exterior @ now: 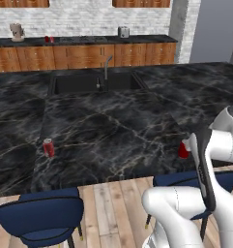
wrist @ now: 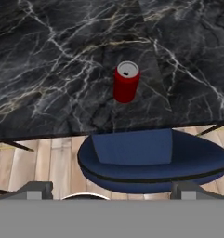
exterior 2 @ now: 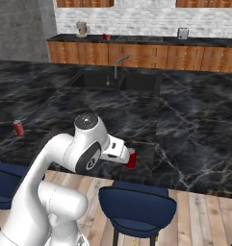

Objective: Four empty soda cans are scattered around the kitchen. Gather all the cans and cluster them next to the stove for recycling.

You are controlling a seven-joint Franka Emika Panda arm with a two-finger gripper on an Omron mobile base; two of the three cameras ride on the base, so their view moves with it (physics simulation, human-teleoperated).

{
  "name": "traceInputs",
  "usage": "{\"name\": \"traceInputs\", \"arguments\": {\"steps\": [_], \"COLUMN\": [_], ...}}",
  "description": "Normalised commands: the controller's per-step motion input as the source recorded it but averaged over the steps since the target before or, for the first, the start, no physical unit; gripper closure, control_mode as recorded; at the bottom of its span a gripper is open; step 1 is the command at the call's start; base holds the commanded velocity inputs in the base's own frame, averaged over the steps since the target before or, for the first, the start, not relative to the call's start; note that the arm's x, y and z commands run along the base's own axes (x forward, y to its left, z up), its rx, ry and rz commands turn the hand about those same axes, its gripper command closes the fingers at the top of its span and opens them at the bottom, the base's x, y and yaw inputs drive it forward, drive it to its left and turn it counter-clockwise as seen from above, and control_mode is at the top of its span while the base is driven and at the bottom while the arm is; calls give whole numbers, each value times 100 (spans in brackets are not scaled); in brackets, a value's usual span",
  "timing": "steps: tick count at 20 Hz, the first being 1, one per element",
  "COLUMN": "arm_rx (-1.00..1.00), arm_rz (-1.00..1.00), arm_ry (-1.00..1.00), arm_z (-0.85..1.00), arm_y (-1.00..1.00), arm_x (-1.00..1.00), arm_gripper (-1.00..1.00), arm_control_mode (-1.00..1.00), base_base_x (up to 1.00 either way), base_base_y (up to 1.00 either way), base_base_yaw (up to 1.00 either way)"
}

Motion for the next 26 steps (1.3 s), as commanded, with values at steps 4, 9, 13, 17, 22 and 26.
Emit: {"name": "traceInputs", "arguments": {"steps": [4,9,13,17,22,26], "arm_rx": [0,0,0,0,0,0], "arm_rz": [0,0,0,0,0,0], "arm_ry": [0,0,0,0,0,0], "arm_z": [-12,-8,-10,-10,-12,-15], "arm_y": [-1,-8,-6,-6,-6,-2], "arm_x": [21,17,17,17,15,17], "arm_gripper": [-100,-100,-100,-100,-100,-100], "arm_control_mode": [-100,-100,-100,-100,-100,-100], "base_base_x": [0,0,0,0,0,0], "base_base_y": [0,0,0,0,0,0], "base_base_yaw": [0,0,0,0,0,0]}}
